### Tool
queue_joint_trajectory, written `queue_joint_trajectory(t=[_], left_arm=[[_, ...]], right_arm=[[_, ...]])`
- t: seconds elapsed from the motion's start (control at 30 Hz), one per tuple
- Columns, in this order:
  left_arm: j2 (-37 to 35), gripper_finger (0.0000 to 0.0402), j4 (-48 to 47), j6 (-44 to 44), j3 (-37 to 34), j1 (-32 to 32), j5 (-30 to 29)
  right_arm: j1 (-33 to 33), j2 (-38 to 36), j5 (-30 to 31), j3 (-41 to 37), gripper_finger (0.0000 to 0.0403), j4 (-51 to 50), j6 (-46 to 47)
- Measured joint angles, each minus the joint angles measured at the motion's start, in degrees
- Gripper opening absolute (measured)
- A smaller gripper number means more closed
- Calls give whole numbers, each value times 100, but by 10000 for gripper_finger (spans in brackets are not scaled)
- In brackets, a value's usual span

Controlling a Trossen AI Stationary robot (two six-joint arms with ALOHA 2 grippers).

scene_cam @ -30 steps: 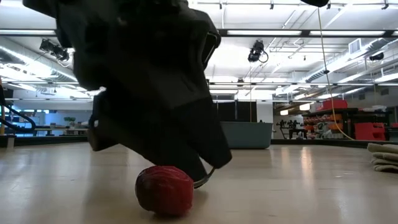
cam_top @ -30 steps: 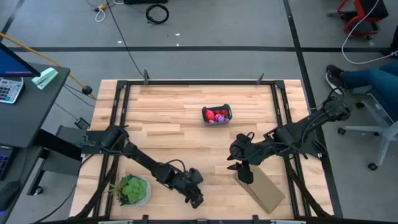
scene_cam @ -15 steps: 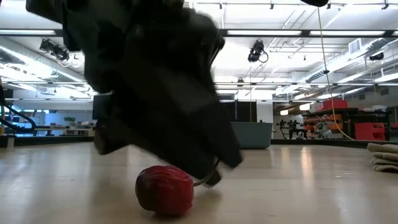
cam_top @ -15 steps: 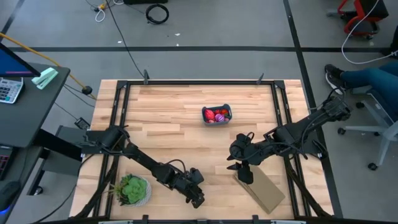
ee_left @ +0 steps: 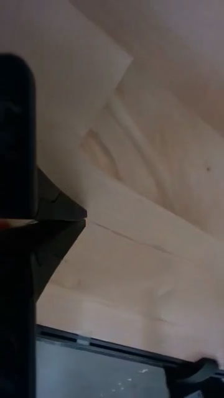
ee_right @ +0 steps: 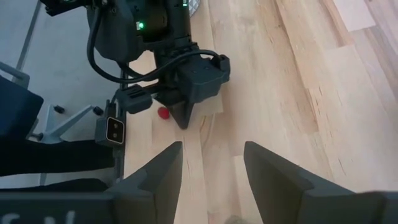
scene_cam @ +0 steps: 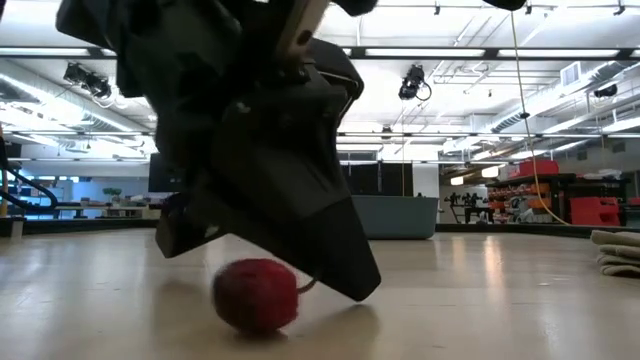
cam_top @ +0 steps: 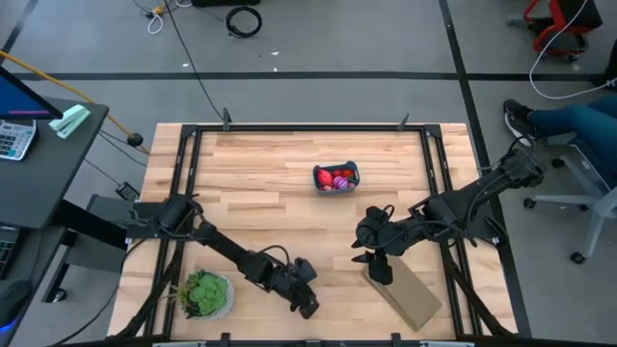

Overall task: Pick and placing Produce into tupperware
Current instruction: Put the cherry into the bin

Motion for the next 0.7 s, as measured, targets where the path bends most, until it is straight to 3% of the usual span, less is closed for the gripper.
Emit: queue_joint_trajectory(t=[0.23, 0.37, 0.57, 0.7], left_arm=[[-159, 5, 48, -86, -2, 192, -2], [-487, 4, -8, 108, -2, 457, -10], [-1087, 3, -245, 684, -2, 1252, -11], [-1406, 2, -217, 1373, -2, 2069, -14]], right_arm=[[2, 0, -3, 0, 181, -6, 258], [173, 0, -2, 0, 177, -230, 957], [850, 0, 25, 0, 177, -621, 2135], [1376, 0, 762, 0, 177, -616, 2309]])
